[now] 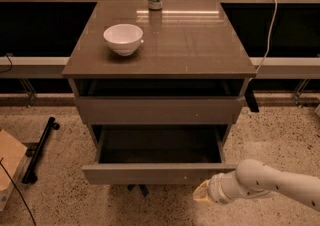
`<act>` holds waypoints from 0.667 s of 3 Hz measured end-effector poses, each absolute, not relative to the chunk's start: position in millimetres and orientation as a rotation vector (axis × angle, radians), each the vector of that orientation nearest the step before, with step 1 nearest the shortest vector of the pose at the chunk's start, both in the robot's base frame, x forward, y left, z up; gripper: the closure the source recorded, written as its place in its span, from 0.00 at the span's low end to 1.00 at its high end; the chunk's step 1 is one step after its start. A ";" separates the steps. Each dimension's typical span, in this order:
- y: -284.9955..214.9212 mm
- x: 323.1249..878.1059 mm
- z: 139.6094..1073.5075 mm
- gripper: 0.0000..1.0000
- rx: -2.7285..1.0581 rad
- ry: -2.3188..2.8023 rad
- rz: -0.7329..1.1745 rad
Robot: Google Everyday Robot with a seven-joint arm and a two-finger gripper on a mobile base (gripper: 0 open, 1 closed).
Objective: Close middle drawer
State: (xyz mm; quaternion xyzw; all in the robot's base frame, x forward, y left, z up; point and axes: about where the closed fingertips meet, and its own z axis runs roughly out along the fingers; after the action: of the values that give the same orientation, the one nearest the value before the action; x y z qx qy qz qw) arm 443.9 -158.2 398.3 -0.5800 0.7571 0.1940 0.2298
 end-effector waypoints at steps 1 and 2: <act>-150.3 461.5 395.6 1.00 -1.563 2.037 0.481; -139.6 490.3 392.8 1.00 -1.524 1.957 0.430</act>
Offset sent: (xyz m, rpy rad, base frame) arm 0.0865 0.0273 -0.0049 0.0941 -0.2860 -0.0480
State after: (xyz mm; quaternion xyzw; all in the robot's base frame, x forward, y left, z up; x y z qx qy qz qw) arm 490.3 -139.6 392.8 -0.5762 0.7397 0.1627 0.3072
